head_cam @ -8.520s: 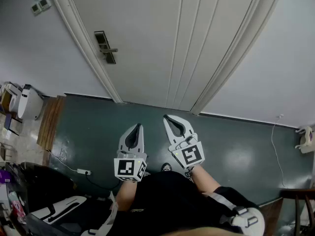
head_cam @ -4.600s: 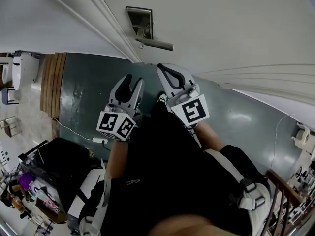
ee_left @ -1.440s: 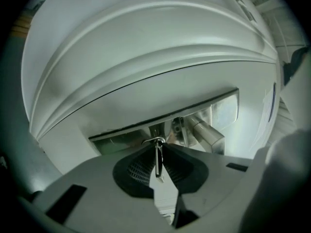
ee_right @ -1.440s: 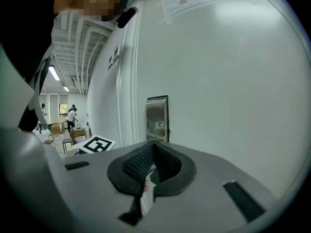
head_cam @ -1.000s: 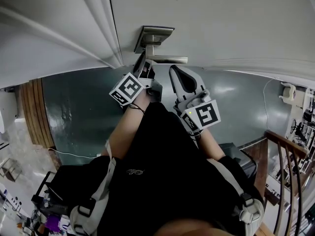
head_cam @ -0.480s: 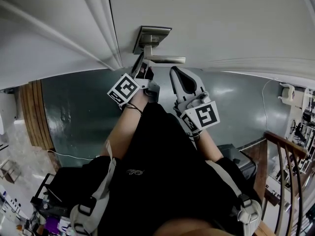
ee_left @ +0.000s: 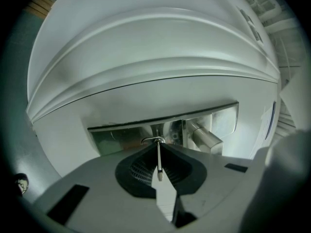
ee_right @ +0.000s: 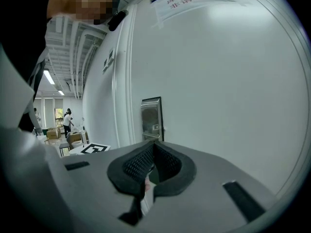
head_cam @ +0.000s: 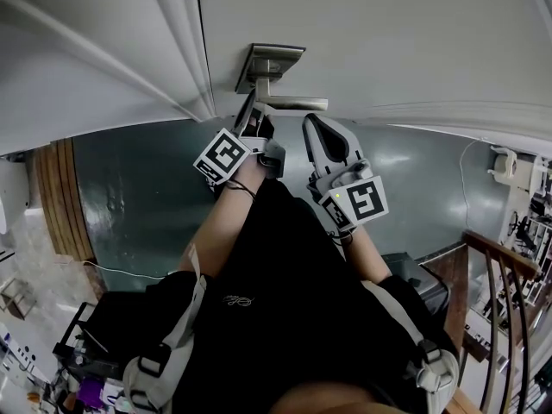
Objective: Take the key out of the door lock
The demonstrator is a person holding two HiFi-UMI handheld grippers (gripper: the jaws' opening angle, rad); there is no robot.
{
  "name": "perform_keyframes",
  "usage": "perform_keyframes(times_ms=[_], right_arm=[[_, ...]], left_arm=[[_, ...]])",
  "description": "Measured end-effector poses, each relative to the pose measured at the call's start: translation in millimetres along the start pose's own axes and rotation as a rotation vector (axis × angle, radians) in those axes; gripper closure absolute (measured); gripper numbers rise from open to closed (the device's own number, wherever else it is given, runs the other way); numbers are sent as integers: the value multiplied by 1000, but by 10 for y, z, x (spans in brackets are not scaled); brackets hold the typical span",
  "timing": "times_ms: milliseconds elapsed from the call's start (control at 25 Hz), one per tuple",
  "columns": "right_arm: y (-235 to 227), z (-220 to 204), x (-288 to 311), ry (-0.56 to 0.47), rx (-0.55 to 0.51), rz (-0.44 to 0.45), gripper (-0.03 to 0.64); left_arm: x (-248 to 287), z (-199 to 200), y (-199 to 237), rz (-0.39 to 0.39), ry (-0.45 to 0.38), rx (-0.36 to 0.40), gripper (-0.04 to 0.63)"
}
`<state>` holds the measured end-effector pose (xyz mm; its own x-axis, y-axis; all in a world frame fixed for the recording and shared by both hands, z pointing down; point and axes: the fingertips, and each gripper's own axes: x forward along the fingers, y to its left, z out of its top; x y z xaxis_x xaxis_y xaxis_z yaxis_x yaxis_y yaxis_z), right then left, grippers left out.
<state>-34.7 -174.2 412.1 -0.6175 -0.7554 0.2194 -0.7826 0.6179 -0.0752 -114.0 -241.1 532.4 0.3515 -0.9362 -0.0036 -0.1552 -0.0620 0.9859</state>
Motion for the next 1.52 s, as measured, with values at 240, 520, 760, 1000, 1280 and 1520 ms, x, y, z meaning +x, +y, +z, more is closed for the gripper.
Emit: perform_keyframes(times_ms=[240, 520, 760, 1000, 1280, 1520], right_arm=[[4, -23, 26, 4, 2, 0, 609], [15, -6, 18, 1, 2, 1, 609], [40, -30, -16, 3, 1, 3, 609], [9, -60, -62, 5, 6, -2, 609], [-11, -78, -93, -1, 4, 0, 609], [-11, -94, -113, 0, 6, 2, 609]], left_arm=[[-63, -19, 16, -11, 5, -6, 558], [-66, -25, -1, -24, 13, 6, 558], [-78, -17, 6, -20, 15, 3, 558], [-82, -24, 15, -10, 11, -2, 558], [-104, -32, 10, -3, 6, 1, 558], [-113, -30, 24, 5, 1, -6, 558]])
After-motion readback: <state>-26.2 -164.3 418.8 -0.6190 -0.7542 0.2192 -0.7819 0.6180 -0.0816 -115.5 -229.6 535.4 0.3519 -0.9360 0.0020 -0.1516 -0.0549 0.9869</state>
